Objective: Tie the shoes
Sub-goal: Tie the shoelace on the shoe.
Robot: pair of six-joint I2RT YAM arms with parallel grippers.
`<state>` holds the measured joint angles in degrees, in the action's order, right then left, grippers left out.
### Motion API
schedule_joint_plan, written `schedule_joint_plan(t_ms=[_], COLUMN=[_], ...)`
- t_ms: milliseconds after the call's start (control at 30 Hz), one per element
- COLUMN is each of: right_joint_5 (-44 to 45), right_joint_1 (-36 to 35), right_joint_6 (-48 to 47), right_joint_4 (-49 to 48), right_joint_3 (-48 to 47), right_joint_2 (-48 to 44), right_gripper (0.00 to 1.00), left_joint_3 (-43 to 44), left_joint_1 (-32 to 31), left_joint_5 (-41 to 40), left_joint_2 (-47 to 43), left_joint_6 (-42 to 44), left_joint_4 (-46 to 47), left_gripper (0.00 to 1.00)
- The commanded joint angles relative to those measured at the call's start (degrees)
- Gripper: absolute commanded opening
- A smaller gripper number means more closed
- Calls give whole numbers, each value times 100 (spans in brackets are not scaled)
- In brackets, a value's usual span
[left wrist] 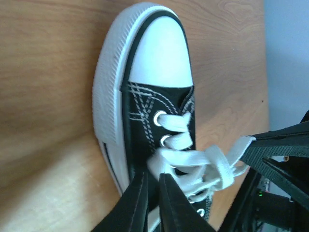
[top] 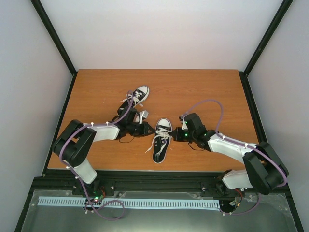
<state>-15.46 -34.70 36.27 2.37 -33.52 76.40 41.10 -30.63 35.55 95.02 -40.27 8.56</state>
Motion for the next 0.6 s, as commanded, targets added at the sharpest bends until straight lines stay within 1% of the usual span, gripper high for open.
schedule_joint_plan(t_ms=[0,100,133,167,267,367,467,567], right_joint_5=[-174,-267,-280,-292,-319,-334,-358,-379], right_joint_1=[130,126,129,127,130,130,129,129], right_joint_6=[-84,-131,-141,-153,-157,-156,-151,-149], right_joint_4=[-30,-70,-70,-75,-95,-110,-138,-170], right_joint_3=[139,143,144,144,161,152,144,127], right_joint_2=[41,31,29,31,46,61,97,146], right_gripper=[3,3,3,3,3,3,3,3], left_joint_3=[133,171,189,214,305,368,437,525], left_joint_1=[225,225,229,228,231,226,224,224], left_joint_5=[29,-11,-23,-23,66,266,386,541], left_joint_2=[86,-5,-22,-21,71,214,355,531], left_joint_6=[62,63,63,78,98,67,63,43], left_joint_4=[75,67,62,58,61,105,39,20], left_gripper=[16,33,37,39,43,43,42,37])
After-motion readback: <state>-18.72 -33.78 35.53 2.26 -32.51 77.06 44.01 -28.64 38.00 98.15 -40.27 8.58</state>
